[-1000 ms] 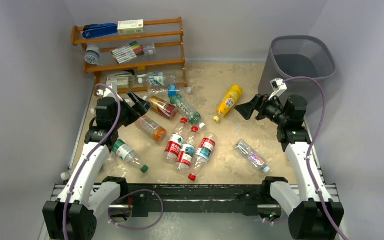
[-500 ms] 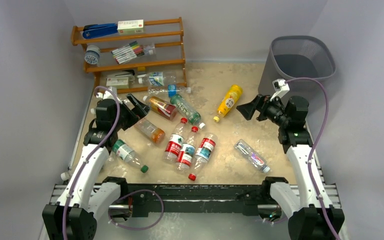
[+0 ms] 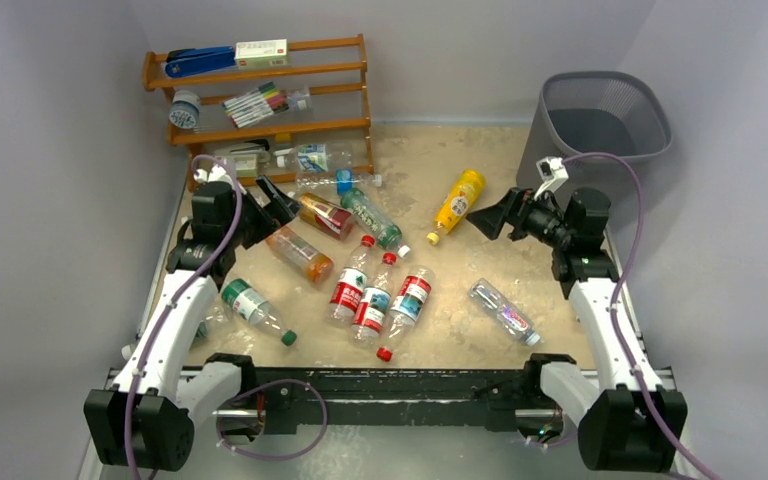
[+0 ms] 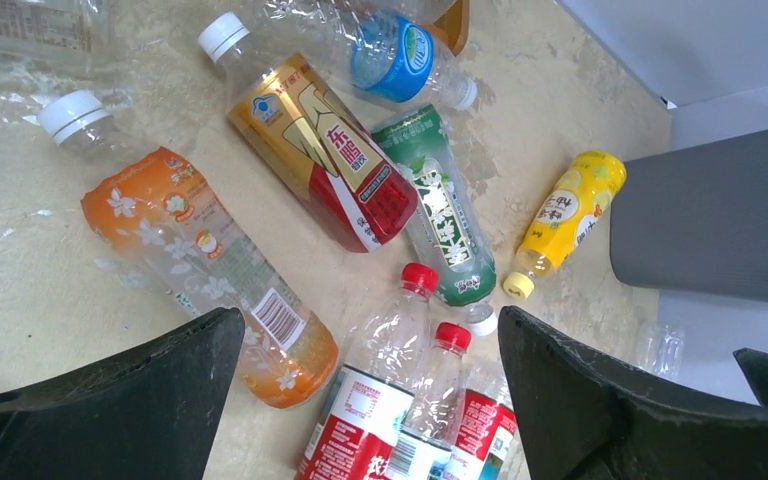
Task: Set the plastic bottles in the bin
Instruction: Pick up the plastic bottle at the center of the board.
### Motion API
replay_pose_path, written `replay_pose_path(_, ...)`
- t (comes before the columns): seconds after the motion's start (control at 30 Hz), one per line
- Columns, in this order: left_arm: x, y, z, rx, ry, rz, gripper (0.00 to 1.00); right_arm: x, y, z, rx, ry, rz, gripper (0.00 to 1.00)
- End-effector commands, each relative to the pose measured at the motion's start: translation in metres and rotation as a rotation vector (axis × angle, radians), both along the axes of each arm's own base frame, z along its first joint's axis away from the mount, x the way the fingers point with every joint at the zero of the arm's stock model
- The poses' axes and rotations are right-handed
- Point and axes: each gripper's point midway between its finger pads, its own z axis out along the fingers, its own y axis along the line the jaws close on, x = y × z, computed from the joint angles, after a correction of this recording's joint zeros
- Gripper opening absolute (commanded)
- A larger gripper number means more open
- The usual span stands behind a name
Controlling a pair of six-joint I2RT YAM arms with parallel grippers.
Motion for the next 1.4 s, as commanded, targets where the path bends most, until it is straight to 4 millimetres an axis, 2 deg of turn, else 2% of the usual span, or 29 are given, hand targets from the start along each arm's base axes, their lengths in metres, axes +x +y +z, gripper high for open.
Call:
replay_pose_path(0.0, 0.011, 0.002, 0.032, 0.025, -0.11, 0.002, 0.99, 0.008, 0.011, 0.02, 0.029, -0.06, 0.089, 1.0)
replay_pose_path(0.17, 0.026, 0.001, 0.049, 0.018, -0.129, 0.006, 0.99, 0.032, 0.009, 0.035, 0.058, -0.071, 0.064, 1.0)
replay_pose_path(0.4, 0.037, 0.002, 0.081, 0.032, -0.171, 0.007, 0.99, 0.06, 0.007, 0.065, 0.089, -0.113, 0.038, 1.0)
replay_pose_path(0.43, 0.038, 0.001, 0.086, 0.025, -0.178, 0.005, 0.99, 0.063, 0.006, 0.076, 0.089, -0.129, 0.035, 1.0)
replay_pose_path(0.6, 0.036, -0.005, 0.109, -0.008, -0.218, -0.016, 0.99, 0.063, 0.004, 0.107, 0.087, -0.185, 0.01, 1.0)
replay_pose_path(0.7, 0.03, -0.005, 0.122, -0.021, -0.242, -0.017, 0.99, 0.059, 0.003, 0.117, 0.083, -0.202, 0.0, 1.0)
replay_pose_path(0.8, 0.02, -0.008, 0.13, -0.049, -0.259, -0.021, 0.99, 0.05, 0.001, 0.114, 0.055, -0.179, -0.004, 1.0)
replay_pose_path(0.9, 0.011, -0.01, 0.128, -0.083, -0.249, -0.017, 0.99, 0.043, -0.005, 0.101, 0.013, -0.125, -0.041, 1.0)
replay_pose_path(1.07, 0.003, -0.008, 0.102, -0.079, -0.152, -0.008, 0.99, 0.031, -0.007, 0.073, 0.057, -0.007, -0.085, 1.0)
replay_pose_path(1.27, 0.009, -0.01, 0.068, -0.022, -0.039, -0.053, 0.99, 0.04, -0.024, 0.026, -0.002, 0.148, -0.193, 1.0)
replay_pose_path(1.37, 0.01, -0.015, 0.061, -0.022, -0.015, -0.084, 0.99, 0.041, -0.032, 0.009, -0.03, 0.188, -0.247, 1.0)
